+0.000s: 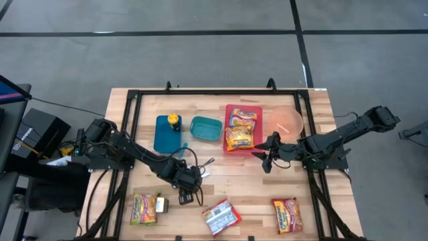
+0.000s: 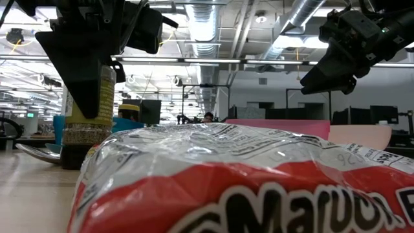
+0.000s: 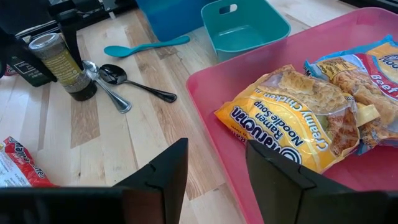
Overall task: Pick & Place Food Item
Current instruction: Put the green seasoning bottle into the blue bin
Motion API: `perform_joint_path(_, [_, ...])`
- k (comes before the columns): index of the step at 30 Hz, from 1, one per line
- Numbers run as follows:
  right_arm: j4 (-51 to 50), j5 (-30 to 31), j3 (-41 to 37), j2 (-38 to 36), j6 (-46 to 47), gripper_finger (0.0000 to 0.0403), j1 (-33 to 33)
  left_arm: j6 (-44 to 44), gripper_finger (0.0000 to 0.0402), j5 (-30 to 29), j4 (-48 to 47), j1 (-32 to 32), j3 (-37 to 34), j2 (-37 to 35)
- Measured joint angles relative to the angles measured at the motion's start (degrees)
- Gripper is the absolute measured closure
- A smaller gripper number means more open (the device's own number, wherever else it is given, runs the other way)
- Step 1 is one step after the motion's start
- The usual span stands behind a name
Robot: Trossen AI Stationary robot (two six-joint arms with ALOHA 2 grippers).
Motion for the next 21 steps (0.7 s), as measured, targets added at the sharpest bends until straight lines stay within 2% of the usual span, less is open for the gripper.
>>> perform_joint_path(14, [0.00,0.01,0.00,0.00,0.02,0.0246,-0.02,0.00,0.0216,0.00,-0.03,0.00,-0.02,-0.23])
perform_joint_path(21, [-0.02,0.01,0.00,0.01,0.01,0.0246,-0.01,-0.04,0.0227,0.01,0.41,-0.01,-0.07,-4.48])
